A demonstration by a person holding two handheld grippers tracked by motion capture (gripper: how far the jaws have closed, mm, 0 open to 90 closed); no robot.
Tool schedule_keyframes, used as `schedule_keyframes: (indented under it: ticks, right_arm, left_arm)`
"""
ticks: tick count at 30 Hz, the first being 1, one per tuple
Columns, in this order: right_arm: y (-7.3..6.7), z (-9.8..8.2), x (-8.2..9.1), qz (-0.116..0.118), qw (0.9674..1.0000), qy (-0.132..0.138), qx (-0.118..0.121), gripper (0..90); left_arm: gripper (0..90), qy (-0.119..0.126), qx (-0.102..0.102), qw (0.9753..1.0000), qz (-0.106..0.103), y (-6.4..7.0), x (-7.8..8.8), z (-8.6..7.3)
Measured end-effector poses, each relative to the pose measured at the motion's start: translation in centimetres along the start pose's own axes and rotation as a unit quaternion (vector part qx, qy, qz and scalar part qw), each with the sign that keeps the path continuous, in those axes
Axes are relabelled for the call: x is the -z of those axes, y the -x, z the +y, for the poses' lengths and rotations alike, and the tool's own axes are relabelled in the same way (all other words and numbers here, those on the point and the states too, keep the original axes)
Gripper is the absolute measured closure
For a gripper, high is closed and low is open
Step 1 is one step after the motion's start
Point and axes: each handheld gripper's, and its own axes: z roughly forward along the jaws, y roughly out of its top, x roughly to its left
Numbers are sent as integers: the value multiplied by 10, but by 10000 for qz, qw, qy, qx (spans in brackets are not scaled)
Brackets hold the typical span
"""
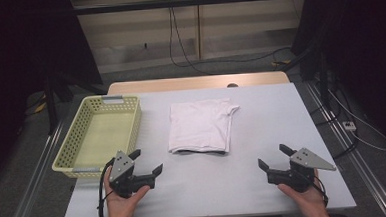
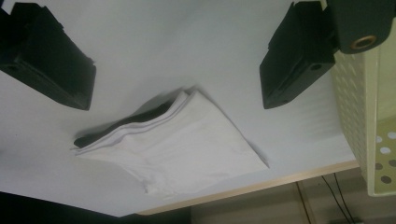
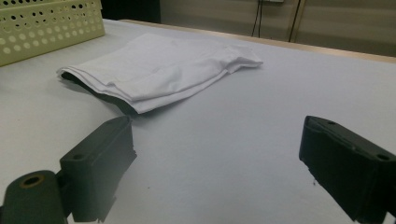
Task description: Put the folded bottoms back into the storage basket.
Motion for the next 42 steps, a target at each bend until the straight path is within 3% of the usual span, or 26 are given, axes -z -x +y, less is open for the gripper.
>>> schedule_keyframes:
  ticks: [4, 11, 24, 30, 35, 42]
  right_arm:
    - [0, 0, -1, 20, 10000, -31, -3, 100]
    - [0, 0, -1, 31, 10000, -46, -10, 99]
    - [0, -2, 0, 2, 9999, -108, -23, 95]
    - [1, -2, 0, -37, 9999, -109, -44, 94]
    - [0, -1, -2, 9, 9999, -135, -4, 93]
    - [0, -1, -2, 18, 9999, -133, -15, 91]
  left_arm:
    - [105, -21, -113, 9999, 105, 2, -2, 1]
    - [105, -156, -107, 9998, -83, 5, -8, 1]
    - [105, -282, -95, 9994, -166, 7, -18, 4]
    - [105, -307, 149, 9992, -220, 3, -23, 6]
    - [109, -310, 216, 9990, -236, 2, -27, 8]
    - [106, -387, 64, 9991, -142, 1, -33, 14]
